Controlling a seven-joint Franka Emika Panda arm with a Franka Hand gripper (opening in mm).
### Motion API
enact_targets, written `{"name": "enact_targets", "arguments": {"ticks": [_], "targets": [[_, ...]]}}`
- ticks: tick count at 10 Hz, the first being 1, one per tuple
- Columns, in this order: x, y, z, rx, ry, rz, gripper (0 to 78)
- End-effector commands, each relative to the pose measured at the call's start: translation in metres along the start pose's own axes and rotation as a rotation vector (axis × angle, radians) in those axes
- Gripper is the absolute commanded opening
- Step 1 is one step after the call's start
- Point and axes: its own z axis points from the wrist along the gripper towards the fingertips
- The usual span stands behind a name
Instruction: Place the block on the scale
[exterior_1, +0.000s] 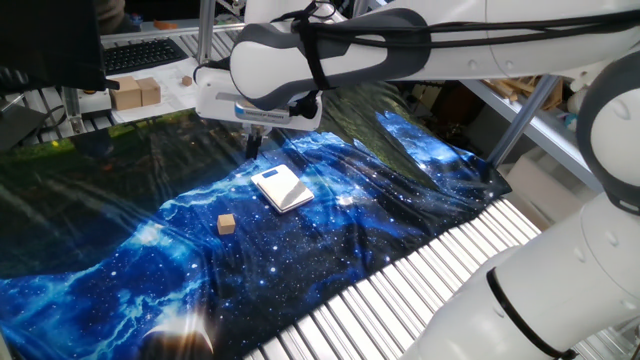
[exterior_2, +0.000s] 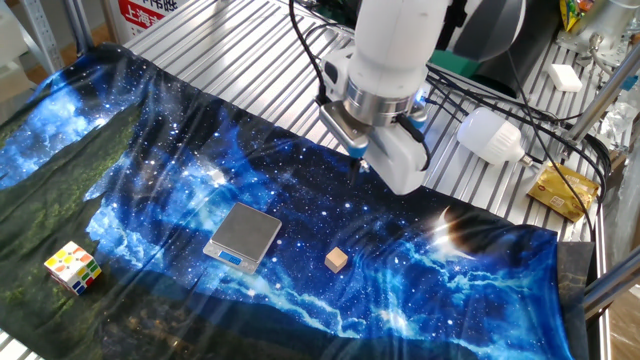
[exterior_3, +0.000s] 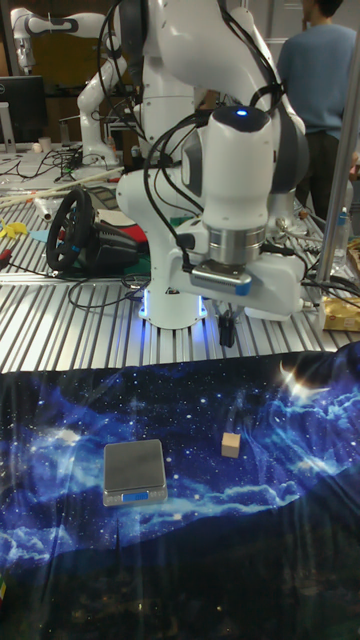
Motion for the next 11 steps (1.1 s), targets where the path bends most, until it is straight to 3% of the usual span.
{"name": "enact_targets", "arguments": {"ticks": [1,3,6,11], "targets": [[0.0,0.0,-0.001,0.001,0.027,-0.033,0.0],[0.0,0.0,-0.001,-0.03,0.06,-0.083,0.0],[0.0,0.0,-0.001,-0.03,0.085,-0.129,0.0],[-0.003,0.012,0.007,-0.013,0.081,-0.17,0.0]]}}
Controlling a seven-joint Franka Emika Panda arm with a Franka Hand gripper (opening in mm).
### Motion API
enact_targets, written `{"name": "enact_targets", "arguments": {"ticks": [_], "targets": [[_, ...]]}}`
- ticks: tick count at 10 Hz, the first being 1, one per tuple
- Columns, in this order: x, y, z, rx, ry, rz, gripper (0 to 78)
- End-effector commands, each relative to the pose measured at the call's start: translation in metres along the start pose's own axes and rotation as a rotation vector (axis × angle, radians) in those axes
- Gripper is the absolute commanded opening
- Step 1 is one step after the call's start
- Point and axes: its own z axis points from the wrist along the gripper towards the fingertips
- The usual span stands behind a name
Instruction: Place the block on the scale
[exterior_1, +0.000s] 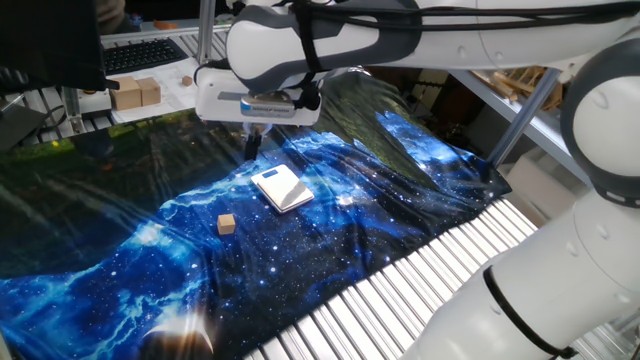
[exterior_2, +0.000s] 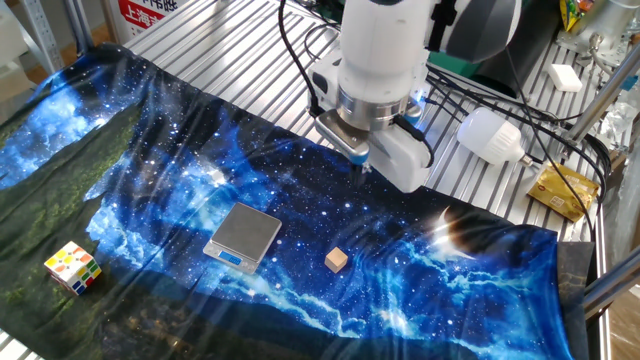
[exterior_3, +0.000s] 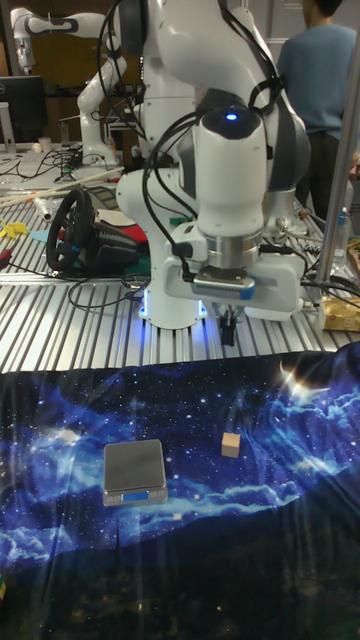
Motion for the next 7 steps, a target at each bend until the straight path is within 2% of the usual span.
{"name": "enact_targets", "arguments": {"ticks": [1,4,6,7], "targets": [[-0.004,0.012,0.008,0.006,-0.003,-0.006,0.0],[-0.009,0.029,0.025,0.015,-0.004,-0.001,0.0],[-0.01,0.031,0.044,0.017,-0.012,-0.004,0.0],[-0.011,0.031,0.048,0.017,-0.013,-0.006,0.0]]}}
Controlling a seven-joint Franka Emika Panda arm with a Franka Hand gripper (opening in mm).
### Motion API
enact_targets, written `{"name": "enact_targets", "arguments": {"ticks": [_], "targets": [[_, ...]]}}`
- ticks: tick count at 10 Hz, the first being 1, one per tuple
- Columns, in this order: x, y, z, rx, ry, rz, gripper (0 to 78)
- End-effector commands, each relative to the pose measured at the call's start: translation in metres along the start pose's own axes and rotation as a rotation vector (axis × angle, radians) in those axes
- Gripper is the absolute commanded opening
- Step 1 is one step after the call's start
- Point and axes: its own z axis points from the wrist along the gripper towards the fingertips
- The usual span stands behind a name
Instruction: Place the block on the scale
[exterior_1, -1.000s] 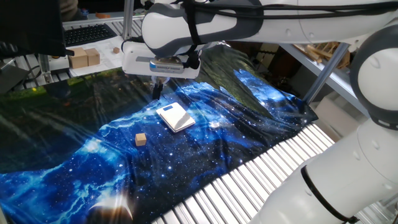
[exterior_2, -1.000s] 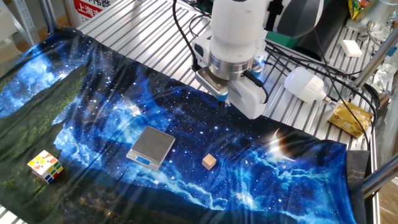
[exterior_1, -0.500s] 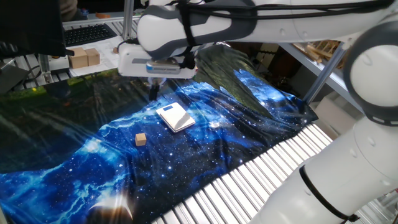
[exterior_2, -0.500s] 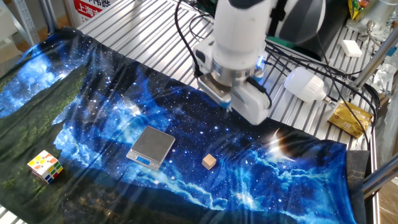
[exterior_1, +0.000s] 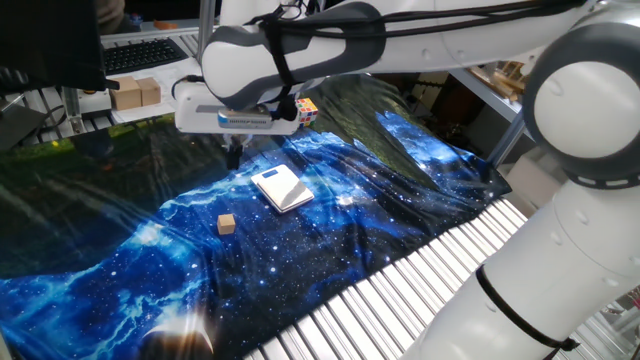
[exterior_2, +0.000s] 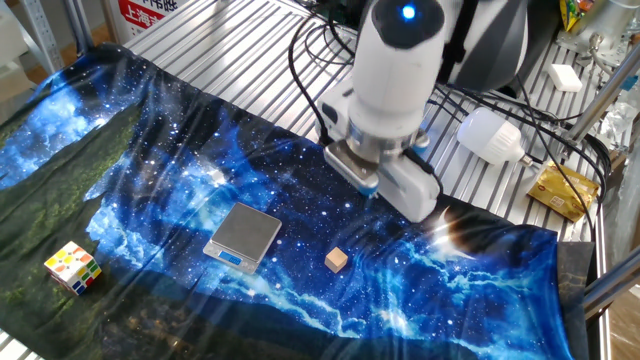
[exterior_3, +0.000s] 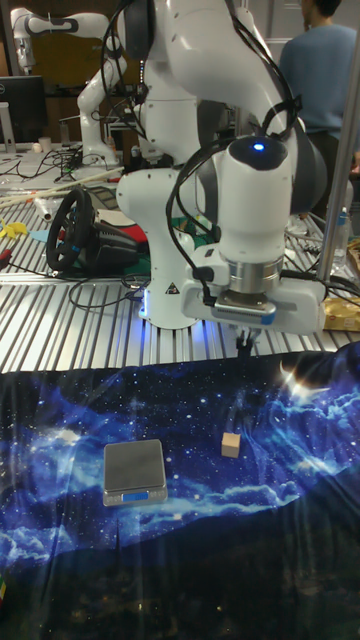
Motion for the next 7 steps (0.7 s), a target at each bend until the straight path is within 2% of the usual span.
{"name": "enact_targets", "arguments": {"ticks": [1,5,7], "targets": [[-0.006,0.006,0.032,0.005,-0.013,-0.006,0.0],[-0.006,0.008,0.04,0.018,-0.014,-0.004,0.0],[-0.003,0.005,0.056,0.017,-0.017,-0.018,0.0]]}}
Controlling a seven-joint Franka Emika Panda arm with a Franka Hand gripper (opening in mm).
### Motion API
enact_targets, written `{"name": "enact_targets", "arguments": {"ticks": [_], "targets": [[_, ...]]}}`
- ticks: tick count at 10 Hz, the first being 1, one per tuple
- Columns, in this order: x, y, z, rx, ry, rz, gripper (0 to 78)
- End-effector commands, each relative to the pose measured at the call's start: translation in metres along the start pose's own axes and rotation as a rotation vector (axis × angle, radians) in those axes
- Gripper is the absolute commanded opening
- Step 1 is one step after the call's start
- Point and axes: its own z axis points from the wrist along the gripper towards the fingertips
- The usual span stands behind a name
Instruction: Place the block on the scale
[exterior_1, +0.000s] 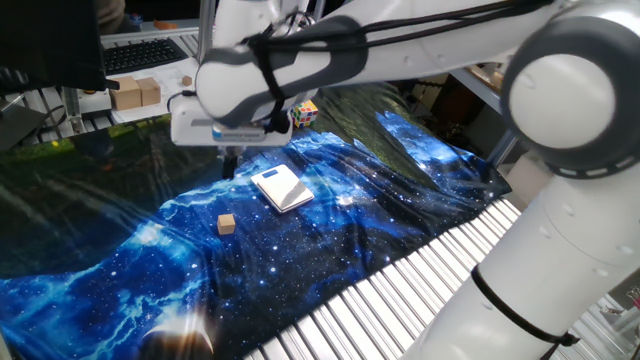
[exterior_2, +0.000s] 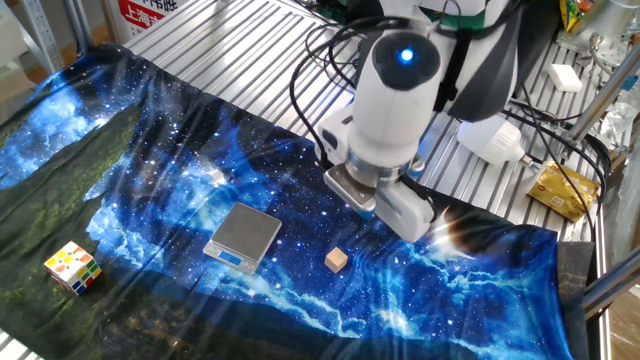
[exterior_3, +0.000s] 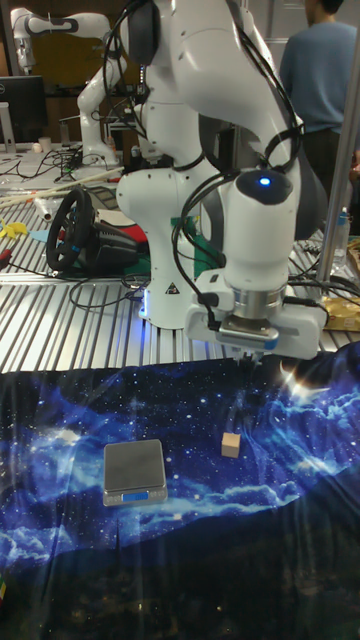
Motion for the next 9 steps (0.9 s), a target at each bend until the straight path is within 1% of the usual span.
{"name": "enact_targets", "arguments": {"ticks": [1,2,4,8,9], "targets": [[0.002,-0.003,0.019,0.001,-0.009,-0.018,0.0],[0.002,-0.005,0.03,-0.001,-0.013,-0.022,0.0],[0.001,-0.005,0.042,-0.003,-0.022,-0.02,0.0],[0.0,-0.007,0.071,-0.007,-0.041,-0.028,0.0],[-0.001,-0.008,0.074,-0.008,-0.045,-0.028,0.0]]}}
